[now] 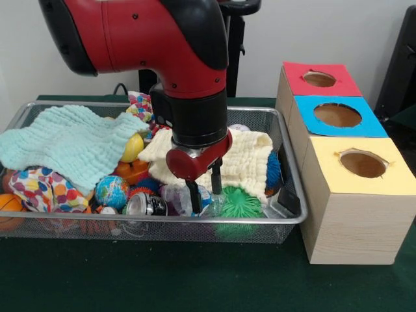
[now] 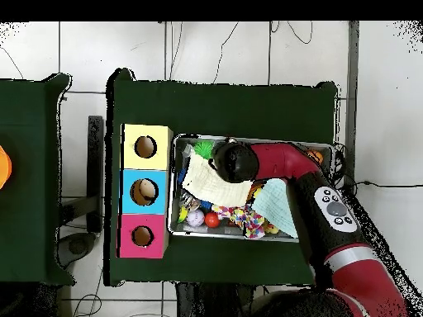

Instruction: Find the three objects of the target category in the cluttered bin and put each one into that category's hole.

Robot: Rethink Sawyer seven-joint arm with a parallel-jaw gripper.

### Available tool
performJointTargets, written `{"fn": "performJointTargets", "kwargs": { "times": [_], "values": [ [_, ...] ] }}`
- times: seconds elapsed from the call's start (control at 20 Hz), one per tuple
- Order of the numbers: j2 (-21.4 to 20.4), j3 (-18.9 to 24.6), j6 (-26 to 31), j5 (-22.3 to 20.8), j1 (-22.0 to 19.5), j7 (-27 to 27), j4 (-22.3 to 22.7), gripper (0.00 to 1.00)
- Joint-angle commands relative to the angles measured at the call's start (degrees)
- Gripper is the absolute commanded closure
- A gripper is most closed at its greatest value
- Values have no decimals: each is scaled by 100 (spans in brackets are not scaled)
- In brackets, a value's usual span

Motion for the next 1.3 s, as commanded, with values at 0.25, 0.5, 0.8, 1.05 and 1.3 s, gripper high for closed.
{"fn": "performJointTargets", "kwargs": {
  "times": [0.25,0.5,0.8,1.05,1.3],
  "values": [
    [310,-604,-1177,-411,458,1252,920,0],
    [335,-892,-1536,-267,889,1499,1140,0],
    [343,-1177,-1899,-55,1303,1688,1472,0],
    [354,-1412,-2222,104,1611,1763,1664,0],
    [362,-1706,-2631,286,1965,1840,1855,100]
  ]
}}
